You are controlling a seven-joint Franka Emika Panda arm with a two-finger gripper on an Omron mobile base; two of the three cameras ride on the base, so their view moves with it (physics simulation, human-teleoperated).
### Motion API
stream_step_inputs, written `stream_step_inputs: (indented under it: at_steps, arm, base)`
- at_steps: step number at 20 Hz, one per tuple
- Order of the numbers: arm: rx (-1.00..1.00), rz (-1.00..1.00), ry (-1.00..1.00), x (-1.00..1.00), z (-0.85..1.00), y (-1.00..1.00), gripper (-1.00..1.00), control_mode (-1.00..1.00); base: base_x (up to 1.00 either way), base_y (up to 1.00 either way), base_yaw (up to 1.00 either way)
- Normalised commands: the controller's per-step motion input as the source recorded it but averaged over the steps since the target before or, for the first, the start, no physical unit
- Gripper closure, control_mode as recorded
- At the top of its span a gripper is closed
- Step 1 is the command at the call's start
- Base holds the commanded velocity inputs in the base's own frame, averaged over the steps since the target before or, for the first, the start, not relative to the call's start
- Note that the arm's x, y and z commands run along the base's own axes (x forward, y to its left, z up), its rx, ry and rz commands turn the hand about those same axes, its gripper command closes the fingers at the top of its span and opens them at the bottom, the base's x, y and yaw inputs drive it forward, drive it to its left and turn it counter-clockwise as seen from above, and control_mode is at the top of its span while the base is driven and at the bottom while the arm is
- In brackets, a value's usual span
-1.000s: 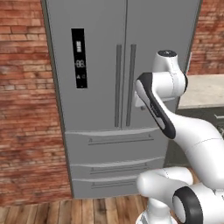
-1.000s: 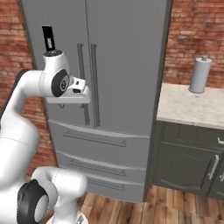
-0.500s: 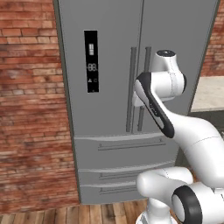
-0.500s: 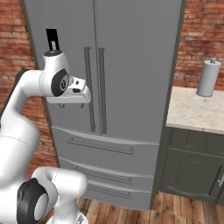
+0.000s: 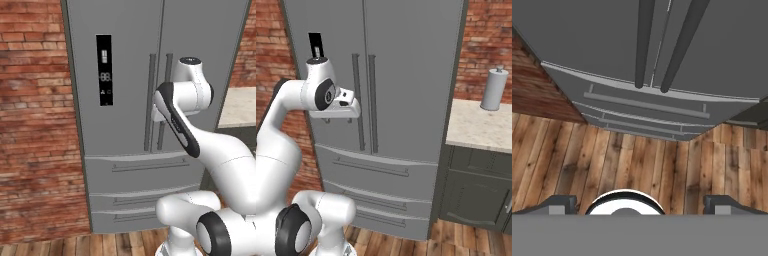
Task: Retrieve the chicken drumstick from the fridge and place it on the saucepan with marinade on the stove.
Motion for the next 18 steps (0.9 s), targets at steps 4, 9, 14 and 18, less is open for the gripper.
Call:
stream_step_inputs:
  at_steps: [4,9,14,18]
  arm:
    - [0.00,0.00,-0.01,0.00,0.00,0.00,-1.00,-1.00]
    - [0.00,0.00,-0.27,0.00,0.00,0.00,-1.00,-1.00]
    - [0.01,-0.02,-0.27,0.16,0.00,0.09,-1.00,-1.00]
    - [0.03,-0.02,-0.24,0.09,0.01,0.01,-1.00,-1.00]
  base:
    - [0.00,0.00,0.00]
    - [0.00,0.00,0.00]
    - [0.00,0.00,0.00]
    - [0.00,0.00,0.00]
